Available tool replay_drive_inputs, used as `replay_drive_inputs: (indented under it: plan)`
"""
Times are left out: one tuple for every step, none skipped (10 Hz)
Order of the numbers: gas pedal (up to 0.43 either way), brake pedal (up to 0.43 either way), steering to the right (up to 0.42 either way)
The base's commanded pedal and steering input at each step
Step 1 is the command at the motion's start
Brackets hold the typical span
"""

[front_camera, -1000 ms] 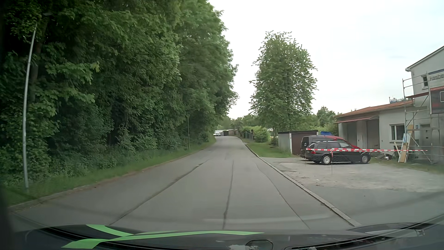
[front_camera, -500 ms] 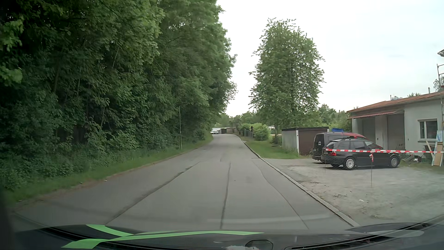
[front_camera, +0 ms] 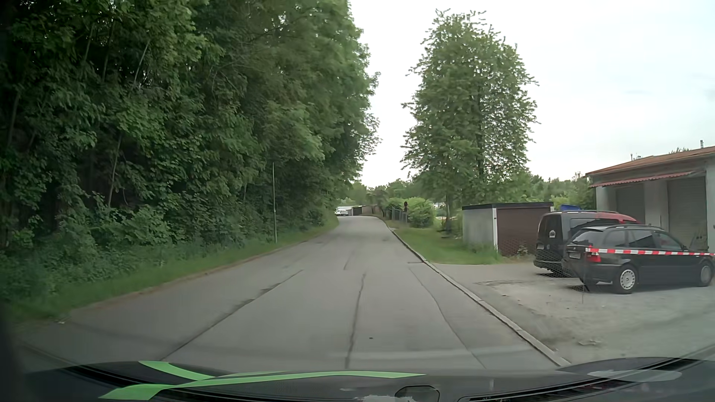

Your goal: Follow the waypoints while adhering to traffic rules and regulations

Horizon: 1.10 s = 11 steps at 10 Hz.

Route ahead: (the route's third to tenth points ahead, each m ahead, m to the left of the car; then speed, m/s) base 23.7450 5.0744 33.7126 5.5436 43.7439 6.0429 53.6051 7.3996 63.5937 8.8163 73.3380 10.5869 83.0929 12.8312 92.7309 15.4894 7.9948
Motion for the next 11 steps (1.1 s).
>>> replay_drive_inputs:
  plan:
    - [0.028,0.000,0.001]
    - [0.028,0.000,-0.001]
    - [0.028,0.000,-0.001]
    - [0.028,0.000,-0.002]
    - [0.028,0.000,-0.003]
    - [0.028,0.000,-0.004]
    - [0.039,0.000,-0.004]
    - [0.039,0.000,-0.005]
    - [0.039,0.000,-0.006]
    - [0.047,0.000,-0.007]
    - [0.047,0.000,-0.008]
